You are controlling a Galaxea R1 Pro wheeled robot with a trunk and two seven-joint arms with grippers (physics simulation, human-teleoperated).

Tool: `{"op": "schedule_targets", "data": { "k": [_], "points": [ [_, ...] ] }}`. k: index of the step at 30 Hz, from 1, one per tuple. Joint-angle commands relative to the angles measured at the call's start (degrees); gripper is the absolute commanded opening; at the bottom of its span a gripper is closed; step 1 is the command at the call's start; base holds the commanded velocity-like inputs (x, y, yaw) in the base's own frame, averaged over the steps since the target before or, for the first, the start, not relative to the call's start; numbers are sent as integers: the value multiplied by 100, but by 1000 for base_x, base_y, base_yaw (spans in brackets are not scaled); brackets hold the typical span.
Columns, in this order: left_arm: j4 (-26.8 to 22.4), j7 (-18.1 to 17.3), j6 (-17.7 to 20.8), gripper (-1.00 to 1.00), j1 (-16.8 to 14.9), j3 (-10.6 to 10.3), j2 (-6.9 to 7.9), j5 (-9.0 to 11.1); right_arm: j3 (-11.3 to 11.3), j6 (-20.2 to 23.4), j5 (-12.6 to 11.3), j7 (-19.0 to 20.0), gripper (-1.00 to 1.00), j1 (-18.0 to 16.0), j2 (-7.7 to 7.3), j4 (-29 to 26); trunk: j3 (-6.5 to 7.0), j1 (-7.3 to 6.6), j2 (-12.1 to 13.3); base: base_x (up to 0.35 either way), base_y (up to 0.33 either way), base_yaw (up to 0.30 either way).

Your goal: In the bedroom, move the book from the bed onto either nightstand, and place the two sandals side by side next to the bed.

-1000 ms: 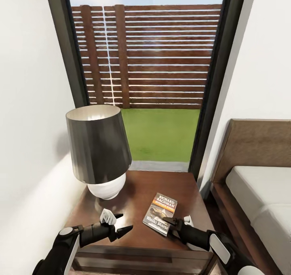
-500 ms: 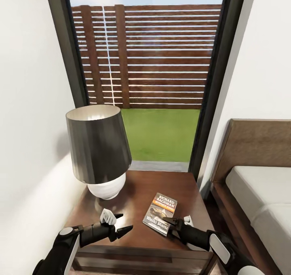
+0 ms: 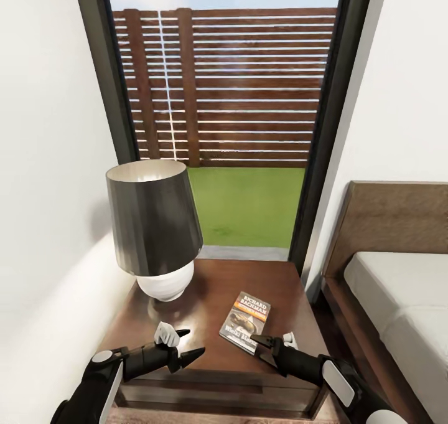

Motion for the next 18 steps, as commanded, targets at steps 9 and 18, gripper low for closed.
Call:
{"op": "schedule_targets", "data": {
  "k": [9,18],
  "points": [
    [7,-29,60,100,-4,25,-33,-37,39,5,28,-13,100,0,-7,3,-6,-1,-2,0,0,0],
    [8,-26,60,100,-4,25,-92,-45,39,5,28,-16,100,0,-7,3,171,-22,8,0,0,0]
  ]
}}
